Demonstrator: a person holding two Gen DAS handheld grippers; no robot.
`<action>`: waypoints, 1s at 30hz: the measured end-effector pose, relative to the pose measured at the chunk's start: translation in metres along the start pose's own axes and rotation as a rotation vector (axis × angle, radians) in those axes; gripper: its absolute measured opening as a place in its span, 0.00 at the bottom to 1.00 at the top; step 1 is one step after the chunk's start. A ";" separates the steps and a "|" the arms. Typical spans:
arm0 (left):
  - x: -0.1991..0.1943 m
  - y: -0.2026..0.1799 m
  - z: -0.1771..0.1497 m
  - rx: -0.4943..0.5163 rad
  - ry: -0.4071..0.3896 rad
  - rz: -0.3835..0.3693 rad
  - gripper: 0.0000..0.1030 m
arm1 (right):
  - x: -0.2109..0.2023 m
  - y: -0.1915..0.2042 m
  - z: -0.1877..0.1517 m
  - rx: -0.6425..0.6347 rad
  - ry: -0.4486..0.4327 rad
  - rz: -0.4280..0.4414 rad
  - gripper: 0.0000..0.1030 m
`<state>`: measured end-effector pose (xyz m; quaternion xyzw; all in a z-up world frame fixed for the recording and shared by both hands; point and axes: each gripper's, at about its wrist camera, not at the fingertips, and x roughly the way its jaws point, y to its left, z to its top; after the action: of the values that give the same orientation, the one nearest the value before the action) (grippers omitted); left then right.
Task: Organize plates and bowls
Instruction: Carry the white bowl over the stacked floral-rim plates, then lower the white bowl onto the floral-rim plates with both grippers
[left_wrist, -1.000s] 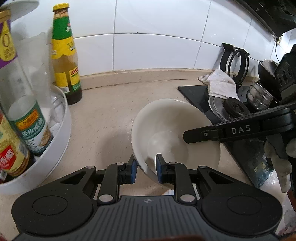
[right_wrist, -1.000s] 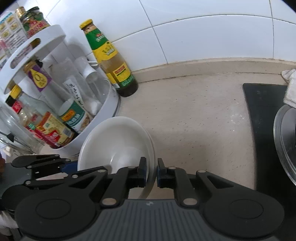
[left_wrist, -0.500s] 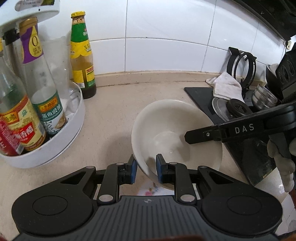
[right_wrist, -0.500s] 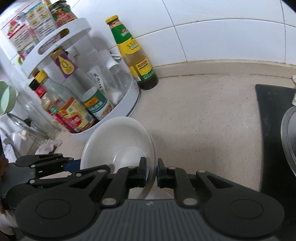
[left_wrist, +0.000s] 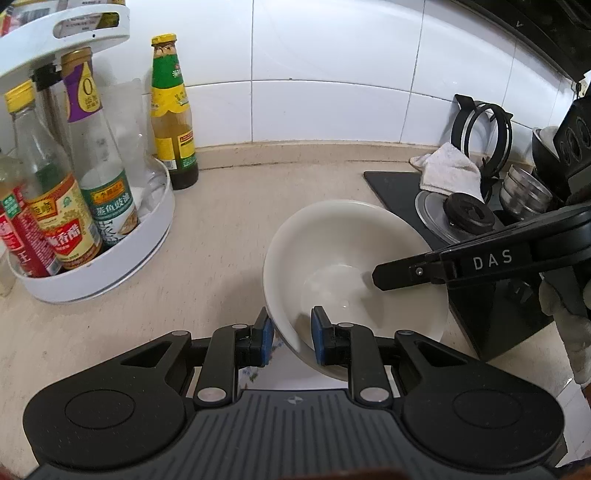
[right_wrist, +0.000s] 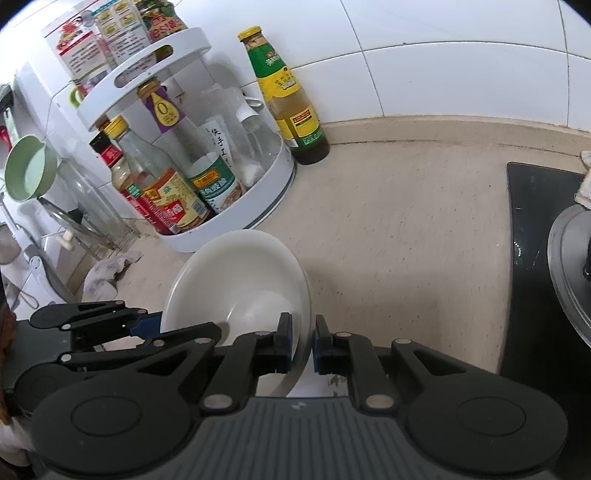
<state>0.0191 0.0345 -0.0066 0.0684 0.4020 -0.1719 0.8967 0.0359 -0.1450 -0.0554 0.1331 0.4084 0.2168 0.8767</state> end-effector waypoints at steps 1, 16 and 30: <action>-0.002 -0.001 -0.002 -0.001 -0.001 0.005 0.27 | -0.001 0.001 -0.002 -0.003 0.001 0.003 0.13; -0.030 -0.017 -0.033 -0.001 0.009 0.030 0.28 | -0.018 0.014 -0.038 -0.008 0.014 0.024 0.13; -0.044 -0.028 -0.051 0.010 0.010 0.034 0.29 | -0.033 0.020 -0.059 -0.001 0.020 0.021 0.13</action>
<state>-0.0538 0.0327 -0.0076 0.0805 0.4045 -0.1582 0.8971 -0.0340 -0.1403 -0.0630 0.1345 0.4158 0.2275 0.8702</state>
